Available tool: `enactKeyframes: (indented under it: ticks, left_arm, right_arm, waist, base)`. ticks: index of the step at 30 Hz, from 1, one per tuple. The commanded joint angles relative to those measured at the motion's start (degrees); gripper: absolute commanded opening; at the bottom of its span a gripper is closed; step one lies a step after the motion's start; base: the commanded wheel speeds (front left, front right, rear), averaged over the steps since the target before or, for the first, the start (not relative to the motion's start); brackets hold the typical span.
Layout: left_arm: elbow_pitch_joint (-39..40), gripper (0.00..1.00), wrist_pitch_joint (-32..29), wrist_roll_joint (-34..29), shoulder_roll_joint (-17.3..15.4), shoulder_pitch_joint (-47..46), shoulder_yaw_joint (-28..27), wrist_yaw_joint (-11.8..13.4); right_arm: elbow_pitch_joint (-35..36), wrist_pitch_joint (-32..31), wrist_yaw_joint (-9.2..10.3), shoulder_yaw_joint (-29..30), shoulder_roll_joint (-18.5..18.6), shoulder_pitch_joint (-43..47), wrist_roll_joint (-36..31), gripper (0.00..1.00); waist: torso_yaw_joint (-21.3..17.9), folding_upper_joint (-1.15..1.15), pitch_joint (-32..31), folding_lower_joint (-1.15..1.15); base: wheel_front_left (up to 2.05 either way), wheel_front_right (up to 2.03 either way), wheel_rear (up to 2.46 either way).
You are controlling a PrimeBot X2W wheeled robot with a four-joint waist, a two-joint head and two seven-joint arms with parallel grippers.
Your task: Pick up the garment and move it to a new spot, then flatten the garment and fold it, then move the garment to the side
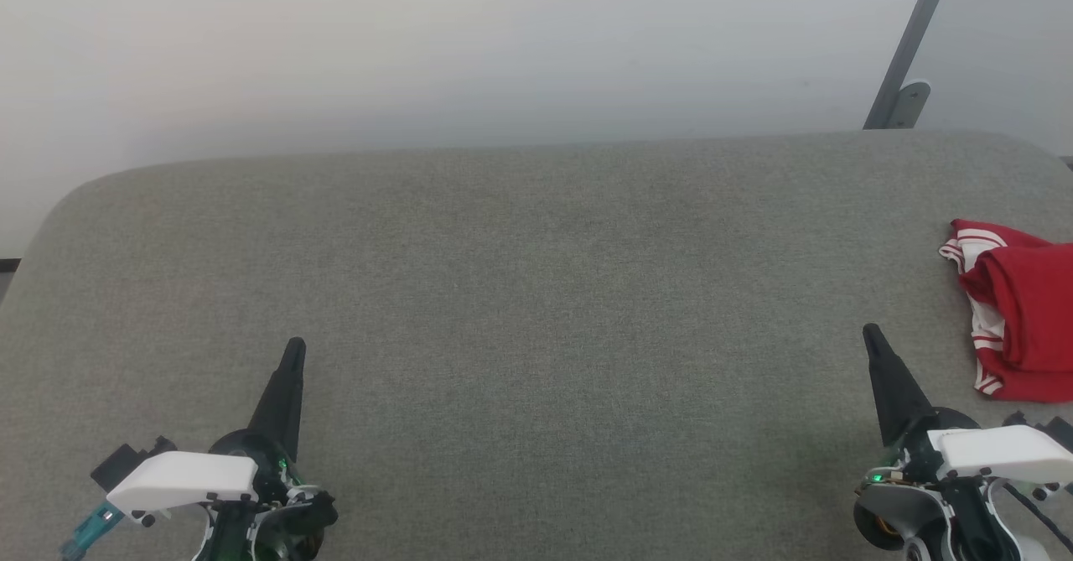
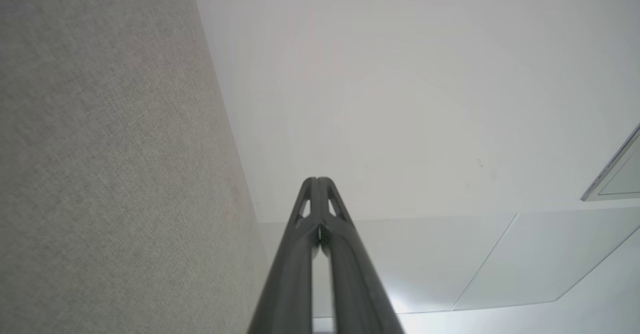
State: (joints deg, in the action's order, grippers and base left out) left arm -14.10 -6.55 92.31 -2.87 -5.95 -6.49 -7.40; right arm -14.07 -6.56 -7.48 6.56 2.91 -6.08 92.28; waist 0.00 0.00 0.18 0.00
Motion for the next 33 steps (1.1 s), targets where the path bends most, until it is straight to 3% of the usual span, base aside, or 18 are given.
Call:
enactKeyframes:
  ticks: [1,33]
  left_arm:
    - [0.05,0.0,-0.17,0.19,0.13,-0.68,-0.01,-0.16]
    - [0.05,0.0,-0.16,0.19,0.13,-0.68,0.0,-0.17]
  right_arm:
    - [0.17,-0.15,-0.01,0.03,-0.19,-0.28,0.25,0.0]
    - [0.16,-0.14,-0.01,0.03,-0.2,-0.28,0.26,0.0]
  waist:
    - [0.0,0.0,0.0,0.0]
    - [0.0,0.0,0.0,0.0]
  base:
    - [0.0,0.0,0.0]
    - [0.0,0.0,0.0]
